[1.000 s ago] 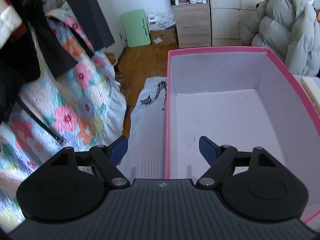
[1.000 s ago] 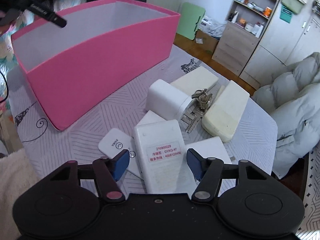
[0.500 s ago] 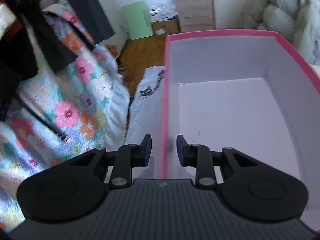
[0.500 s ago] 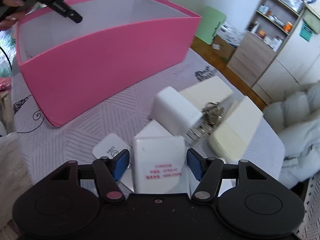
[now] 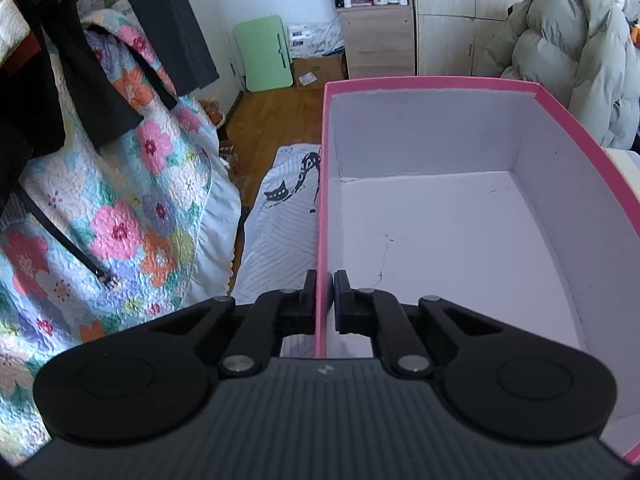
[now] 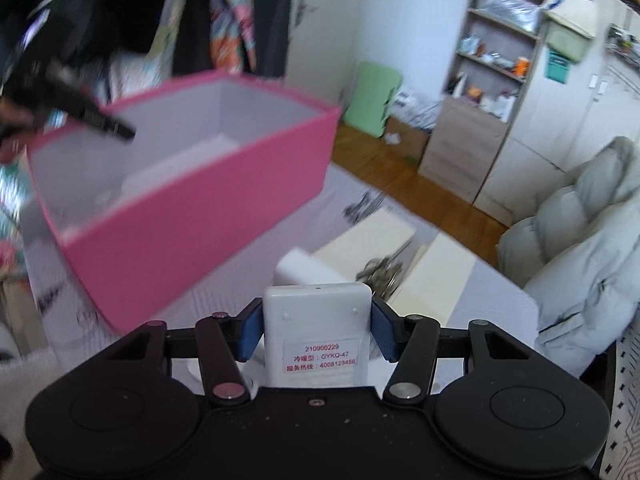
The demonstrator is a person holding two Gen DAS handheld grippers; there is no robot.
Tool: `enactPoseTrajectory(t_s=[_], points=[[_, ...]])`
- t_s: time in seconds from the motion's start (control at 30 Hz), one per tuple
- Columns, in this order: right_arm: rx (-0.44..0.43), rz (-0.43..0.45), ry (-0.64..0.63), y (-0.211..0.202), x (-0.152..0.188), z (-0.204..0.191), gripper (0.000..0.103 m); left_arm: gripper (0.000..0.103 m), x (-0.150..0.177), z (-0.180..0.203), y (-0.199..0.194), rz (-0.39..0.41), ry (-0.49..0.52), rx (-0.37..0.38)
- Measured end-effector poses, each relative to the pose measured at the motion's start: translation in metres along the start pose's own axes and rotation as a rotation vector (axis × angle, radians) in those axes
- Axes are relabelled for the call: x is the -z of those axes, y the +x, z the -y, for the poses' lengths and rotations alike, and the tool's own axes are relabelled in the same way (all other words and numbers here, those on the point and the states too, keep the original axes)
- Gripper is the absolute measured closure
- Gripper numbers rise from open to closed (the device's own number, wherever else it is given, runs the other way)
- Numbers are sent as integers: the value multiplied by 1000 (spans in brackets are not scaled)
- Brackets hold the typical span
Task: Organize rigid objects
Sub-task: 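Carry the white remote into the pink box and release it with the right gripper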
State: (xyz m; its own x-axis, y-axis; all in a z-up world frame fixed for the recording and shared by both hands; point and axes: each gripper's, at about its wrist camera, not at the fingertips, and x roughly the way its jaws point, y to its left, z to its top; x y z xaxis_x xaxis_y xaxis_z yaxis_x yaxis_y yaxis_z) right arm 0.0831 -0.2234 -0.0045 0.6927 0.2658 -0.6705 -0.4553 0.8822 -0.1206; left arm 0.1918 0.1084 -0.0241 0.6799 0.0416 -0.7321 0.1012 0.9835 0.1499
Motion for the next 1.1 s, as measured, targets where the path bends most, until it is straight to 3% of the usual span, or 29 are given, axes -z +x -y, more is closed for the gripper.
enactPoseTrajectory(t_s=[0.17,0.37,0.53,0.67,0.77,0.93,1.1], points=[[31,44,-13,-12,-14,-4,42,98,-1,-4,-4,18,-27,17],[74,84,-10,-18,-29,-4,42,97,2,7,-12,90,28,-32],[107,128,-31,-24,-48,-6,42,97,-1,-6,-10,28,-56,24],[106,185,-29,-31,-74,-7,42,95,-3,-12,-14,29,-77,38],[43,229,-3,-33,-104,-6,42,100,-1,-9,-12,37,-65,40],[-115,278,61,-22,-161,-9,42,100,4,-5,-14,74,-68,22],[-290,209,60,26,-205,-31,42,100,8,-7,-16,96,-86,34]])
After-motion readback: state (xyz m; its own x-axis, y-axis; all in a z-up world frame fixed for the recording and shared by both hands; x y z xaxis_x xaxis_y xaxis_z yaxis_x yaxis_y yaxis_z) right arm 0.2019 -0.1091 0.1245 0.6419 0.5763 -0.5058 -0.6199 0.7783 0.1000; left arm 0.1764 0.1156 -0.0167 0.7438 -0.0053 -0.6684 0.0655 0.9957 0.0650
